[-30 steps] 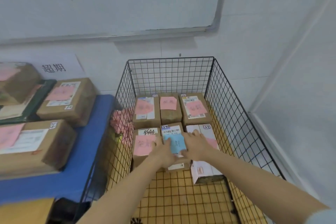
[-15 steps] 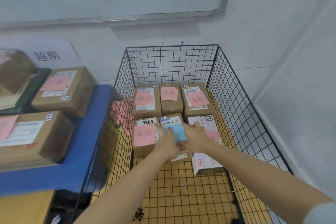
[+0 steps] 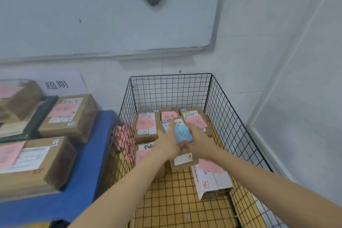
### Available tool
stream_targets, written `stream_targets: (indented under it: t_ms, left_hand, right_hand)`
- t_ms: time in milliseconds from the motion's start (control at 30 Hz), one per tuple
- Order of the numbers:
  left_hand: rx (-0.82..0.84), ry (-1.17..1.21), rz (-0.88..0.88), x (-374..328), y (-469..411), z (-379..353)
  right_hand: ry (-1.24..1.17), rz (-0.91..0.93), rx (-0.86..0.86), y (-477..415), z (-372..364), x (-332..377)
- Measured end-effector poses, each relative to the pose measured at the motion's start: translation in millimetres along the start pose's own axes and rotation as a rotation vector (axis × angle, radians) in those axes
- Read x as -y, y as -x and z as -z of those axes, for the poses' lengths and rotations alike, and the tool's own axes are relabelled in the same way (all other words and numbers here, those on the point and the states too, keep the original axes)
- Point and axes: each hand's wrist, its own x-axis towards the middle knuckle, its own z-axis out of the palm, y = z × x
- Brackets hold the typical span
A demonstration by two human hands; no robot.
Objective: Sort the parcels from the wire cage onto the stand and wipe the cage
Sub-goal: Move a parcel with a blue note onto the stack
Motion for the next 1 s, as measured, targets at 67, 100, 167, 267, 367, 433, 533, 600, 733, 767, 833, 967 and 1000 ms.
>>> stream_targets:
  t_ms: [67, 100, 167, 267, 367, 433, 533, 600, 733, 767, 833, 967, 1000]
  left_hand:
    - [0.020, -0.015, -0.021, 1.5, -3.4, 7.0]
    - [0.030, -0.016, -0.027, 2.4, -6.4, 10.6]
    - [0.027, -0.007, -0.042, 4.8, -15.5, 19.4]
    - [0.006, 0.019, -0.048, 8.6, -33.9, 30.1]
    - [-0.009, 0.065, -0.037, 13.7, -51.9, 30.5]
    - [-0.020, 0.134, -0.046, 15.4, -58.3, 29.0]
    - [0.005, 0.250, -0.077, 21.5, -67.3, 26.1]
    - [0.037, 0.272, -0.084, 28.7, -70.3, 25.8]
    - [0.113, 0.376, -0.042, 44.5, -78.2, 25.1]
    - [0.113, 0.396, -0.032, 45.3, -79.9, 25.1]
    - [0.094, 0.444, -0.011, 47.2, -86.0, 22.1]
    - [0.062, 0.613, 0.017, 48.3, -87.5, 12.9]
    - [0.065, 0.663, 0.022, 49.2, -87.1, 10.5]
  right_hand:
    - [0.051, 0.042, -0.036, -2.8, 2.0, 6.5]
    - [0.077, 0.056, -0.058, -4.8, 3.6, 9.3]
    - [0.072, 0.087, -0.104, -12.7, 5.5, 11.3]
    - [0.012, 0.087, -0.139, -27.1, 4.3, 13.6]
    - [-0.003, 0.088, -0.143, -44.0, -1.3, 8.0]
    - [-0.008, 0.077, -0.128, -54.0, -3.7, 1.4]
    - [-0.030, 0.040, -0.056, -65.8, -5.5, -10.0]
    - [-0.034, 0.039, -0.018, -70.2, -7.2, -19.8]
    - [-0.062, 0.019, -0.001, -76.5, -1.5, -23.1]
    - [-0.052, 0.023, -0.020, -78.3, 0.9, -19.7]
    - [0.010, 0.059, -0.092, -83.2, 3.0, -16.3]
    - [0.122, 0.052, -0.084, -91.9, 0.2, -19.0]
    - [0.122, 0.027, -0.060, -91.6, -0.8, -20.0]
